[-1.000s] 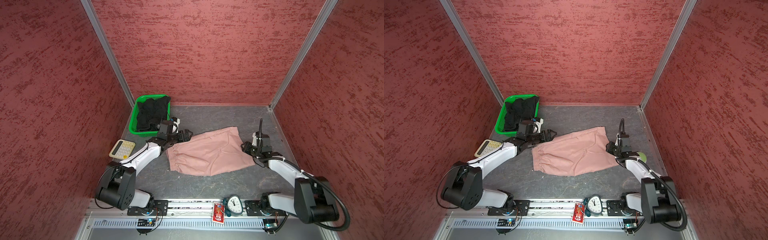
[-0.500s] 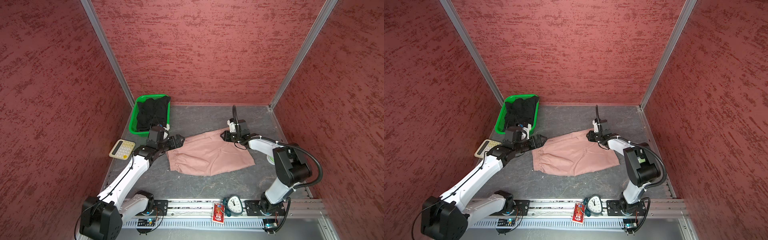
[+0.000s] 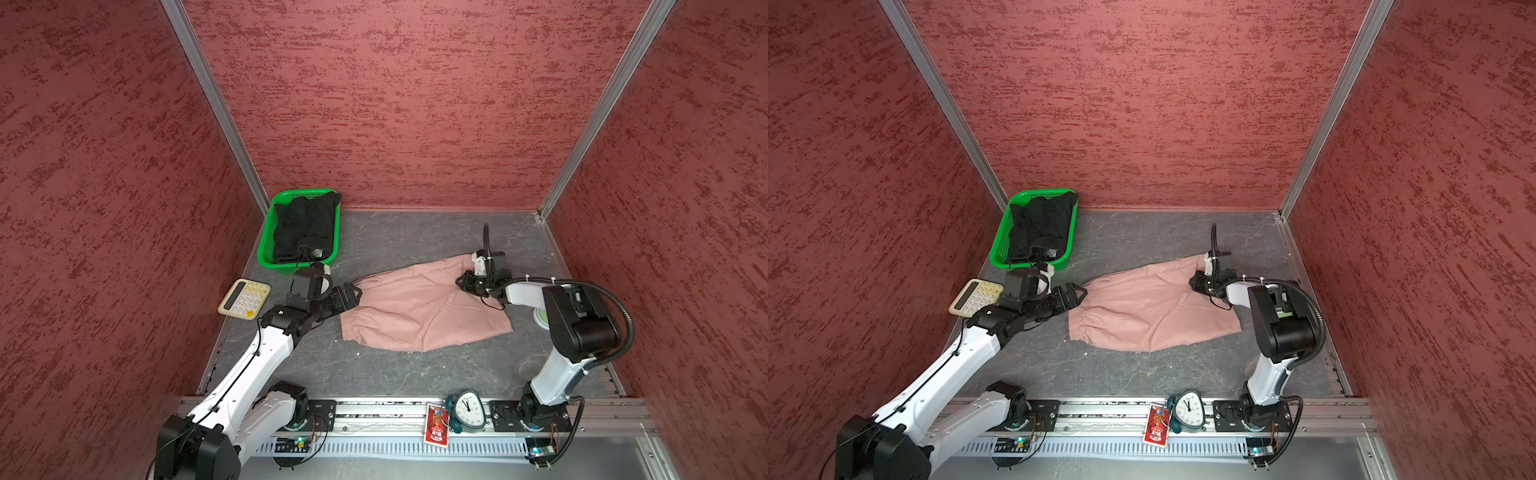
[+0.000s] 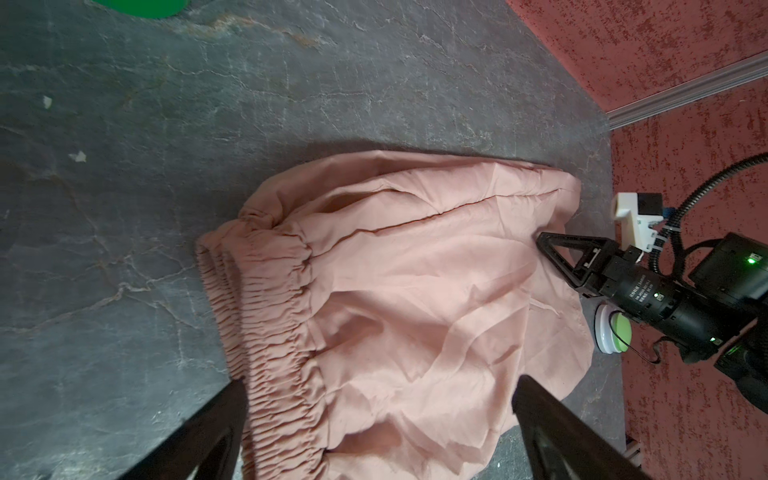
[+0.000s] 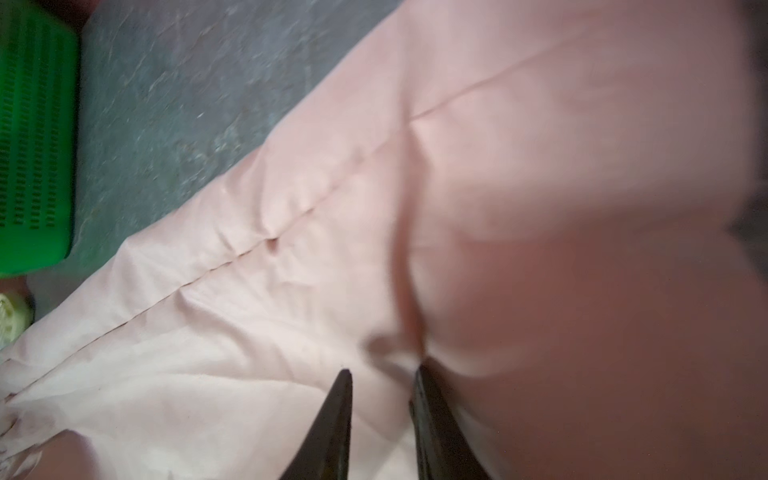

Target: Fold and stack the shorts

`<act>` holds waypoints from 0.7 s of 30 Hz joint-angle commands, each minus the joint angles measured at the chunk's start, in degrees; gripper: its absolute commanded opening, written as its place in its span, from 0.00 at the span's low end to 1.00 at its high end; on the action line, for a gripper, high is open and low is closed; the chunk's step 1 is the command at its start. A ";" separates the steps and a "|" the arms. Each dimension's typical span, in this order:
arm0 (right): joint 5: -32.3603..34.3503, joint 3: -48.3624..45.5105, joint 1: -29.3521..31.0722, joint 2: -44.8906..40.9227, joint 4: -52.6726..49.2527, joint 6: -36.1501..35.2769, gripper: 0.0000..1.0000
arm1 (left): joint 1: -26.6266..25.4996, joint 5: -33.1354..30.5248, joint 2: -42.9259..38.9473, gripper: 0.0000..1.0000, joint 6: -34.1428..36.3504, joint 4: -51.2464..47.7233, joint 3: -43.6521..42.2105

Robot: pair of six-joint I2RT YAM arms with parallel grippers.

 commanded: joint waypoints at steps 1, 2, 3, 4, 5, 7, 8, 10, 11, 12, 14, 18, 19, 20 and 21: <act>2.14 -0.86 -3.24 -1.50 -2.38 -2.04 0.30 | 0.70 1.20 2.78 0.99 2.11 0.81 3.03; 2.29 -0.03 -3.75 -1.34 -3.10 -2.71 0.30 | 0.70 1.44 3.38 0.99 2.54 0.39 3.80; 2.60 1.14 -4.20 -1.24 -3.77 -3.14 0.30 | 0.70 1.58 3.99 1.00 3.04 0.18 4.50; 2.51 2.43 -4.34 -1.06 -4.26 -3.43 0.31 | 0.70 1.73 4.28 1.00 3.40 0.00 5.05; 2.19 3.35 -4.40 -1.02 -4.61 -3.55 0.31 | 0.70 1.74 4.32 0.99 3.81 -0.15 5.45; 1.76 4.79 -4.33 -1.30 -4.65 -3.60 0.32 | 0.78 1.48 3.97 0.99 4.71 -0.47 6.06; 1.96 5.19 -4.31 -1.58 -5.00 -3.76 0.32 | 0.88 1.51 3.72 0.99 5.19 -0.64 6.27; 3.52 6.59 -2.43 -2.64 -7.47 -6.86 0.34 | 1.27 1.14 3.18 0.99 6.04 -1.42 6.89; 7.09 8.10 0.18 -3.17 -10.32 -9.00 0.35 | 1.59 1.06 3.00 0.99 6.34 -2.06 7.36; 11.38 9.67 4.01 -3.86 -12.84 -12.09 0.37 | 2.11 1.10 2.70 0.99 6.61 -3.19 8.03; 13.80 10.98 11.33 -5.48 -14.06 -17.24 0.42 | 3.77 1.29 2.10 0.99 7.39 -6.49 10.12; 12.26 9.91 21.49 -10.40 -12.14 -22.56 0.47 | 8.70 0.72 -1.16 0.99 10.38 -15.39 17.46; 12.56 9.43 24.26 -11.72 -11.50 -23.80 0.49 | 9.69 0.06 -2.97 0.99 10.98 -16.98 19.50; 12.97 9.08 26.75 -12.66 -11.04 -25.07 0.51 | 10.48 -0.21 -4.38 0.99 11.62 -18.15 20.95; 14.60 8.68 29.88 -13.61 -10.34 -26.29 0.53 | 11.26 -0.52 -5.96 0.99 12.22 -19.10 22.81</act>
